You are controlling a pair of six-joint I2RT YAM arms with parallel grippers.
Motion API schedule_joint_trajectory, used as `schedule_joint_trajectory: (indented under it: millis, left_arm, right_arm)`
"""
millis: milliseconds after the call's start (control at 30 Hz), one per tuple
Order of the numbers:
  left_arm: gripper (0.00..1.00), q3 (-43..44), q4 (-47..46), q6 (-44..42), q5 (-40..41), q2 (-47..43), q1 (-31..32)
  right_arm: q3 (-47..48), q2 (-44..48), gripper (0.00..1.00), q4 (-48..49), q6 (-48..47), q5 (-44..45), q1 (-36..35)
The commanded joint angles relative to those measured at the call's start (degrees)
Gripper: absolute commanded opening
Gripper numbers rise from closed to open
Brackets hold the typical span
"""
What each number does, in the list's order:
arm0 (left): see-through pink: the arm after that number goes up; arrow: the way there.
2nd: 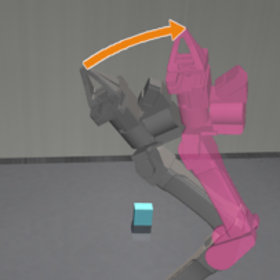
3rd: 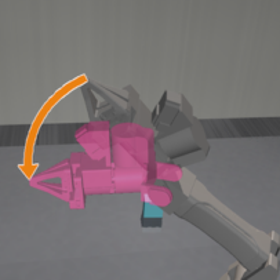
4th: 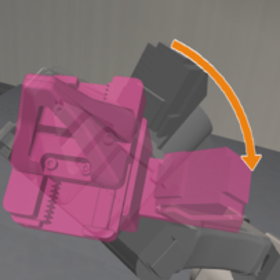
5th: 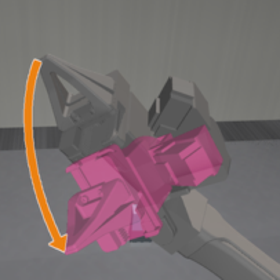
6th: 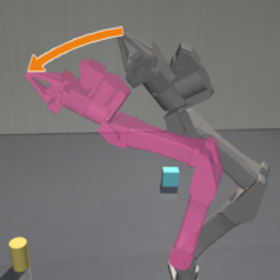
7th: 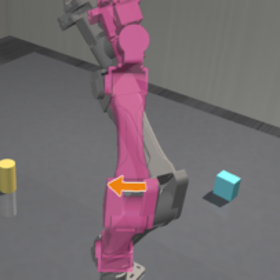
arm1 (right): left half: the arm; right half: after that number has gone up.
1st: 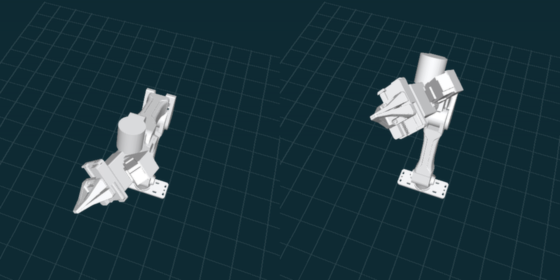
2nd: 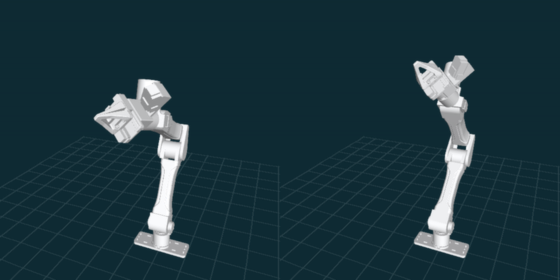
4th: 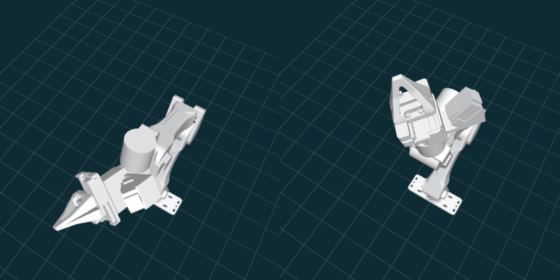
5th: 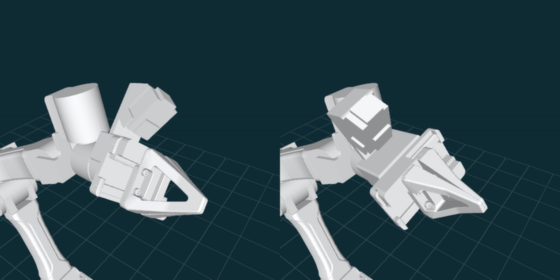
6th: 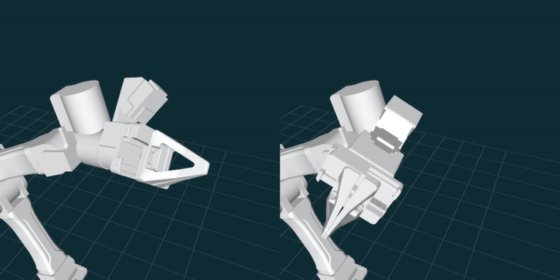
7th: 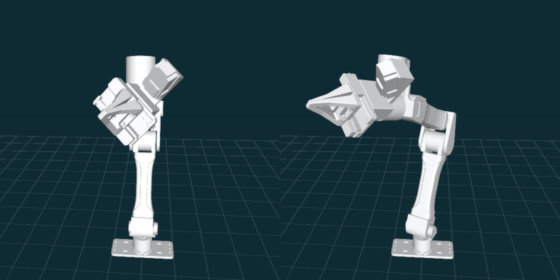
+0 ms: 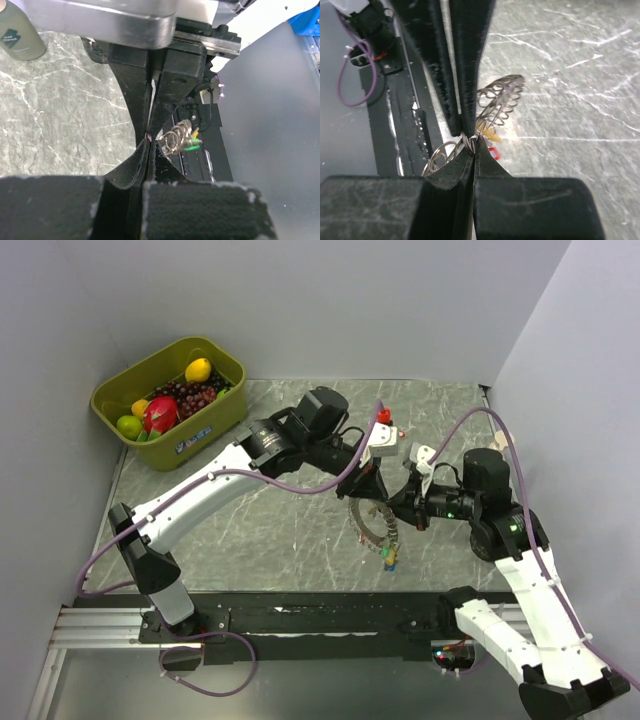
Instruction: Remove the keys from the keyring
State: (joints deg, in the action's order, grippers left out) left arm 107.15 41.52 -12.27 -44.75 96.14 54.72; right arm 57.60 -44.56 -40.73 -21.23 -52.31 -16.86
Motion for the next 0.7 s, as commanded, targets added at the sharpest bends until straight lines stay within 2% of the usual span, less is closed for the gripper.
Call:
schedule_joint_trajectory:
  millis: [0,333,667]
  left_arm:
    - [0.01,2.10,-4.25,0.85,-3.24,-0.95,0.30]
    - [0.01,-6.59,-6.53,-1.09,1.77,-6.92,-3.83]
    - [0.01,-12.93,-10.48,-2.41,11.51,-8.69,-6.55]
  right_arm:
    - [2.43,0.60,0.00,3.99,0.40,4.32,-0.71]
    - [-2.85,4.13,0.00,6.54,1.46,18.20,2.00]
    - [-3.73,-3.33,0.00,7.25,-1.09,24.18,6.14]
